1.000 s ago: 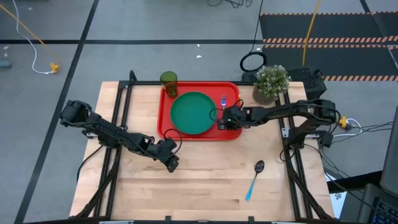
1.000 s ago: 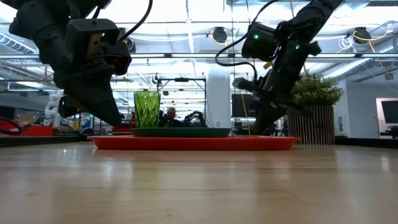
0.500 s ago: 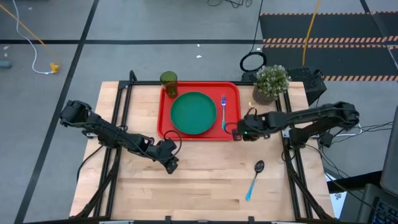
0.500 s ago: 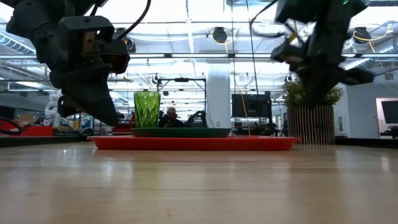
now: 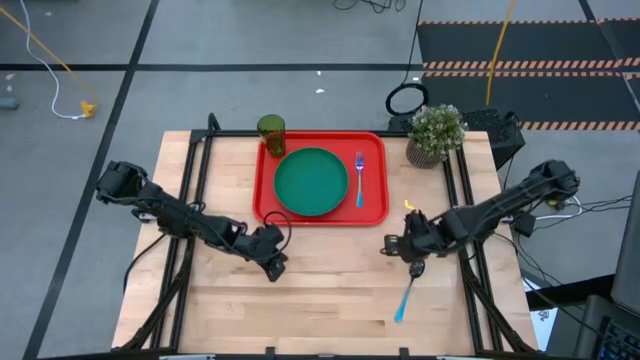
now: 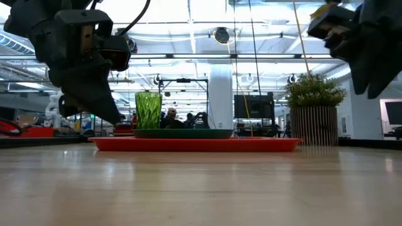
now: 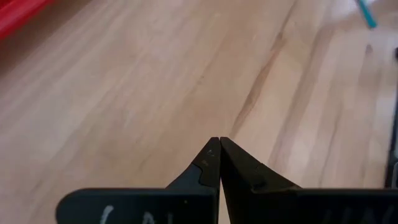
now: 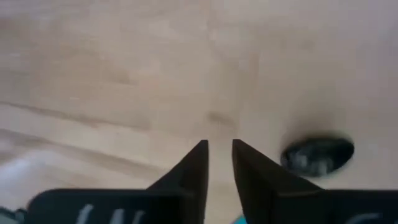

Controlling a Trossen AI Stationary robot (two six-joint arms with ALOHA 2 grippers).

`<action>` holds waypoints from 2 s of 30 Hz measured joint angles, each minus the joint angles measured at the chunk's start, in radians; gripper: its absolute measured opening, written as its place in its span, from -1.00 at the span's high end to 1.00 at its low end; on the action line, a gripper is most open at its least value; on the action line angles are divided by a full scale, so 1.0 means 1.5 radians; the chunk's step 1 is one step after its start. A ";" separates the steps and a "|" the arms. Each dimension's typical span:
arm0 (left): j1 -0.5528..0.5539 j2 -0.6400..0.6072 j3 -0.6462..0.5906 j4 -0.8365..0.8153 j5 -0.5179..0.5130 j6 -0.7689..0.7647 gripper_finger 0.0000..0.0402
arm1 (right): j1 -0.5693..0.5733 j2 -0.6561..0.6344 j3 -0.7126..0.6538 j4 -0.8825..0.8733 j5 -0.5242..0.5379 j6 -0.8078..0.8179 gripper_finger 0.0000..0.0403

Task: Pick and place plate/cup/fork/spoon on tray
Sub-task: Put the blue spoon on the orange serving tray to the right of the blue fork

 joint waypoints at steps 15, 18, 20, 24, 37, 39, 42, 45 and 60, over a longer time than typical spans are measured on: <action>-0.046 0.000 0.000 0.039 -0.052 -0.032 0.97 | 0.115 0.033 0.000 -0.031 -0.034 0.136 -0.11; -0.055 0.000 0.000 0.039 -0.056 -0.033 0.97 | 0.139 0.048 0.000 -0.023 -0.035 0.171 -0.21; -0.062 0.000 0.000 0.038 -0.057 -0.033 0.97 | 0.152 0.060 0.000 -0.014 -0.035 0.191 -0.24; -0.073 0.000 0.000 0.036 -0.057 -0.031 0.97 | 0.174 0.081 0.000 0.004 -0.037 0.216 -0.26; -0.092 0.000 0.000 -0.013 -0.062 -0.044 0.97 | 0.203 0.120 0.000 0.051 -0.053 0.228 -0.24; -0.096 0.000 0.000 -0.021 -0.062 -0.048 0.97 | 0.203 0.120 0.000 0.040 -0.053 0.228 -0.24; -0.099 0.000 0.000 -0.022 -0.062 -0.051 0.97 | 0.203 0.120 0.000 0.021 -0.053 0.233 -0.24; -0.100 0.000 0.000 -0.022 -0.062 -0.053 0.97 | 0.203 0.120 0.000 0.000 -0.052 0.241 -0.24; -0.100 0.000 0.000 -0.021 -0.074 -0.087 0.97 | 0.201 0.120 -0.087 0.126 -0.050 0.248 -0.24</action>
